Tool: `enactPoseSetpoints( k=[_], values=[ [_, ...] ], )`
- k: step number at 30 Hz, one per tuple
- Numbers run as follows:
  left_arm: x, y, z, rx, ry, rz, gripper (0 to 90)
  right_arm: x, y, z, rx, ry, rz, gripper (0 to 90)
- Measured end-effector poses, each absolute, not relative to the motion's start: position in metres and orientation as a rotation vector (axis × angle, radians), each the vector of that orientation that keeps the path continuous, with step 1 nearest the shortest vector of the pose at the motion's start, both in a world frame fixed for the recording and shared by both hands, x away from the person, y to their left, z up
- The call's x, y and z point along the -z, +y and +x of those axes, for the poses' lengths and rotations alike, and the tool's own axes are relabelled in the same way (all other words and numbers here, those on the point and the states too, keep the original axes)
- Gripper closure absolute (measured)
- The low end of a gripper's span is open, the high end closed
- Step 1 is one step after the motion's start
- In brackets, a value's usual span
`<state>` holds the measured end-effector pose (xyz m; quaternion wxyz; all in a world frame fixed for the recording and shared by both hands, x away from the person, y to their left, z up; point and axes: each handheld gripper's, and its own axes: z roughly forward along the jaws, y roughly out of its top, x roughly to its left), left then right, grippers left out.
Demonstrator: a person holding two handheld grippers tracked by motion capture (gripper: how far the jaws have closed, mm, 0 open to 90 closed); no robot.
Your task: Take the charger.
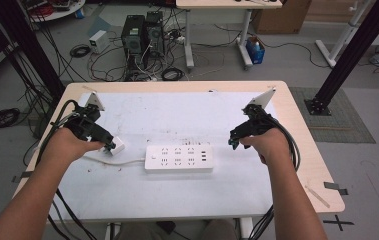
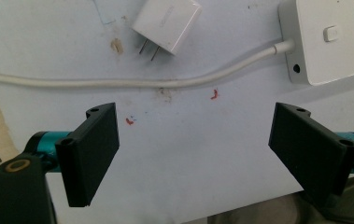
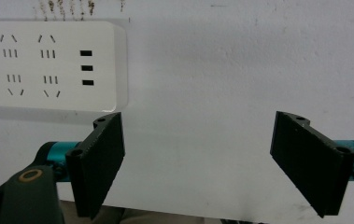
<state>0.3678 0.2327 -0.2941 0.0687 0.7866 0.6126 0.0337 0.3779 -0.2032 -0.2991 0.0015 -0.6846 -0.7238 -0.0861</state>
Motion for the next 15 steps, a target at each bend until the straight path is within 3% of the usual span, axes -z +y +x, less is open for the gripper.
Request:
enactPoseSetpoints(
  k=[15],
  values=[
    [0.2907, 0.2329, 0.3673, -0.136, 1.819, 2.357, 16.2, 0.2986, -0.201, 0.3775, 0.28, -2.309, -2.138, 17.2]
  ],
)
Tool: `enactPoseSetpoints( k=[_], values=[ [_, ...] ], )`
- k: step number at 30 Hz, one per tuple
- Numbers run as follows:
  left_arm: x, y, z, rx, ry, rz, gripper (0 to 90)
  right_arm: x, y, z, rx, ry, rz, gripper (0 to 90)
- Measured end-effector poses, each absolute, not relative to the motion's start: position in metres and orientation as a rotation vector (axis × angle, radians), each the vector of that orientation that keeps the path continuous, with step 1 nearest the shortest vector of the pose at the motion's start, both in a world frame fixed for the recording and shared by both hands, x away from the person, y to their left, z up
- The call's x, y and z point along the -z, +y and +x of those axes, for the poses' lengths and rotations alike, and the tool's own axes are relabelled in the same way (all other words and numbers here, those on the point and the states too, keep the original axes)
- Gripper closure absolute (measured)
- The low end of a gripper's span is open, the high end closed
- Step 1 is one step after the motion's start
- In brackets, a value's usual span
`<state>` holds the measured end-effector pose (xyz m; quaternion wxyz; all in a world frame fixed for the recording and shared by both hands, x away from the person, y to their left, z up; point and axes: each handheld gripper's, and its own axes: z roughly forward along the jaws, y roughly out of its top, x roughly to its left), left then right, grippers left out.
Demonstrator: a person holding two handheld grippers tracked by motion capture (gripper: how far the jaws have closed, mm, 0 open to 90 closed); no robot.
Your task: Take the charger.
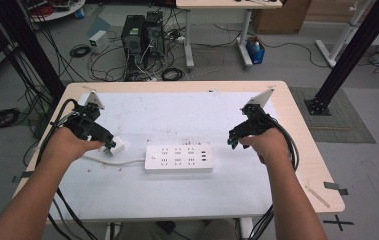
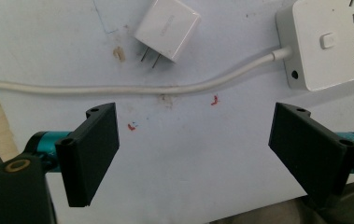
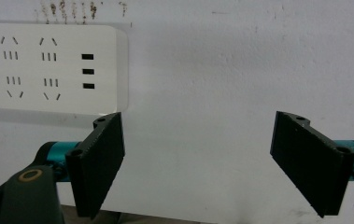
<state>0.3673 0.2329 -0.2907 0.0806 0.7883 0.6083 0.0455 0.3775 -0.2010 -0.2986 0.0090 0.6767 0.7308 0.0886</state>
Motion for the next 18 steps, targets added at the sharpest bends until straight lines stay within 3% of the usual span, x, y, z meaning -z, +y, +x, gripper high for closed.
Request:
enactPoseSetpoints(
  k=[18],
  values=[
    [0.2945, 0.2326, 0.375, -0.17, 1.759, 2.334, 16.2, 0.2954, -0.2001, 0.3748, -0.287, 2.287, 2.091, 17.2]
  ],
)
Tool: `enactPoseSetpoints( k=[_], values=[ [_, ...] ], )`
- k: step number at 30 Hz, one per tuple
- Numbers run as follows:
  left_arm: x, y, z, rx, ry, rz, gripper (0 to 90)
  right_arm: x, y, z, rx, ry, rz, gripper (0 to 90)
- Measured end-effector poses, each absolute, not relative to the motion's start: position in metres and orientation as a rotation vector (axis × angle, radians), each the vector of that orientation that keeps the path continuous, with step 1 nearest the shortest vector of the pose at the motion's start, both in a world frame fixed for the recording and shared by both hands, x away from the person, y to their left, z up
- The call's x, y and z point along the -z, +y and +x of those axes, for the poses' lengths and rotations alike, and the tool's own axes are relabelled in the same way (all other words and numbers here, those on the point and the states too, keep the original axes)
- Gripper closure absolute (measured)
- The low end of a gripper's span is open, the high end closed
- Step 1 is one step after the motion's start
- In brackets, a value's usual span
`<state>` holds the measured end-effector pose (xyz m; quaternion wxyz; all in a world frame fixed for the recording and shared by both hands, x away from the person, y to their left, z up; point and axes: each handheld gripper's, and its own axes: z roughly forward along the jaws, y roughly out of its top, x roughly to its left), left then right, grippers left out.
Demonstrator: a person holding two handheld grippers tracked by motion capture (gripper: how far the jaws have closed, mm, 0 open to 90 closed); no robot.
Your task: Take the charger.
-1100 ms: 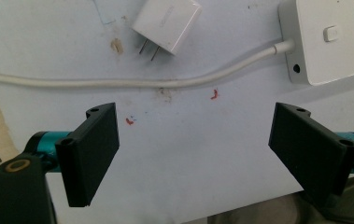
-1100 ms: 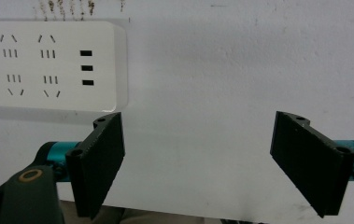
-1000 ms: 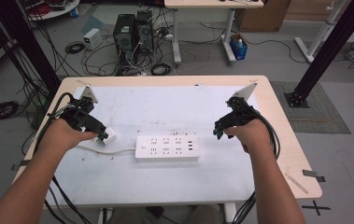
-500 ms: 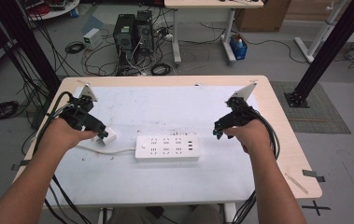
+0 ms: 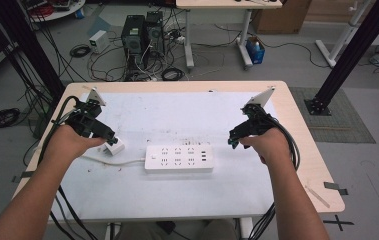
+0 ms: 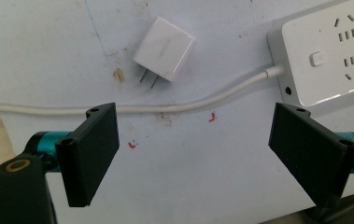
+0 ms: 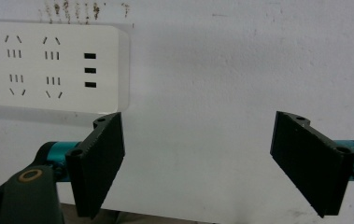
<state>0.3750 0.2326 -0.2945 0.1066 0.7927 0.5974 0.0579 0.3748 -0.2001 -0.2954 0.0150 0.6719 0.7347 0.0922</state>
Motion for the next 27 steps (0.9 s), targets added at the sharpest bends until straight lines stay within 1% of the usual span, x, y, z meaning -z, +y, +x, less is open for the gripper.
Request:
enactPoseSetpoints(
  k=[10, 19, 27],
  values=[
    [0.309, 0.234, 0.384, -0.195, 1.636, 2.406, 16.2, 0.296, -0.2, 0.372, -0.289, 2.298, 2.076, 17.2],
    [0.32, 0.238, 0.389, -0.19, 1.452, 2.493, 16.2, 0.296, -0.202, 0.371, -0.296, 2.312, 2.064, 17.2],
    [0.333, 0.241, 0.394, -0.18, 1.38, 2.529, 16.2, 0.296, -0.199, 0.37, -0.293, 2.333, 2.033, 17.2]
  ],
)
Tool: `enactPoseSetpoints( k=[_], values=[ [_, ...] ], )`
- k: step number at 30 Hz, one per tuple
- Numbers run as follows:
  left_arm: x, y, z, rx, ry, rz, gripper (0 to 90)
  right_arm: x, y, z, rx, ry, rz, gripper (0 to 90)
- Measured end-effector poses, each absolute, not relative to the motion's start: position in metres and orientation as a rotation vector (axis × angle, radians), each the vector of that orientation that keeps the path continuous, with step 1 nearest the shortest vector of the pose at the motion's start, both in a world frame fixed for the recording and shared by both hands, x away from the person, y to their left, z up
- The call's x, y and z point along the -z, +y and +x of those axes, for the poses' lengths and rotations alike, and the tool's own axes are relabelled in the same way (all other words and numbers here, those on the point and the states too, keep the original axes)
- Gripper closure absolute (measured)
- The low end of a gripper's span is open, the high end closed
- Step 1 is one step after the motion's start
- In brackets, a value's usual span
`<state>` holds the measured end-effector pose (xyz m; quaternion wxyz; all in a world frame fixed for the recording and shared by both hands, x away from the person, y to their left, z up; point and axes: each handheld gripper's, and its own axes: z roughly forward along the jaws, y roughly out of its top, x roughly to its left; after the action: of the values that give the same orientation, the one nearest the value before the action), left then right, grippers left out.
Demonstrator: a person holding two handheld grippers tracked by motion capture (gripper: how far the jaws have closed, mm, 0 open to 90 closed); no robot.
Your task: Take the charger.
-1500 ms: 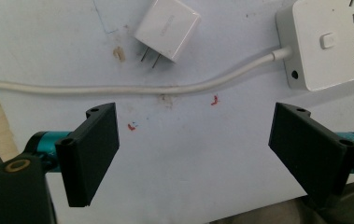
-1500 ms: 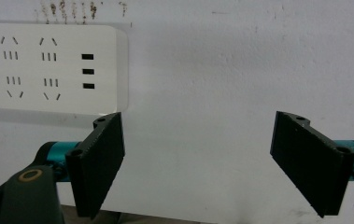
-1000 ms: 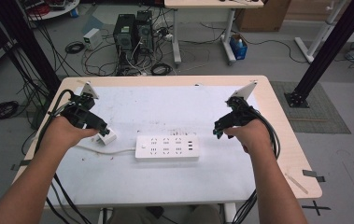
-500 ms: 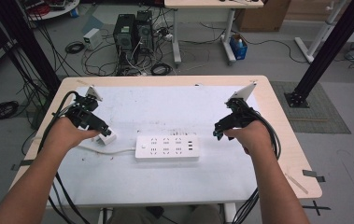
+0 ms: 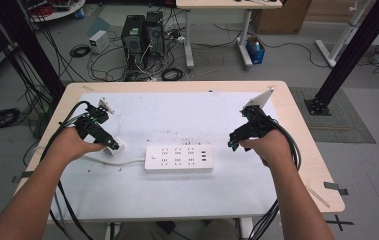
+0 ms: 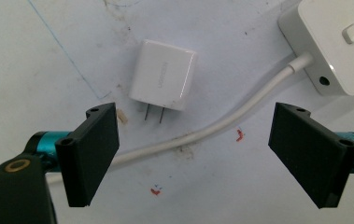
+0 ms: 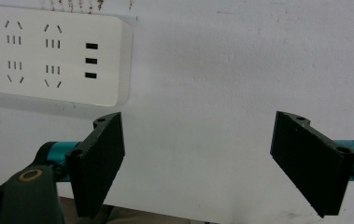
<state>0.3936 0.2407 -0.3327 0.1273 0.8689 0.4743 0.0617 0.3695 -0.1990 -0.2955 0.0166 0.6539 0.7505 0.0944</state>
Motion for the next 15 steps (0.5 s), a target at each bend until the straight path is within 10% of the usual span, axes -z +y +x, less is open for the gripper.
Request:
enactPoseSetpoints(
  k=[15],
  values=[
    [0.366, 0.244, 0.406, -0.186, 1.219, 2.606, 16.5, 0.296, -0.201, 0.365, -0.303, 2.361, 1.989, 17.2]
  ],
)
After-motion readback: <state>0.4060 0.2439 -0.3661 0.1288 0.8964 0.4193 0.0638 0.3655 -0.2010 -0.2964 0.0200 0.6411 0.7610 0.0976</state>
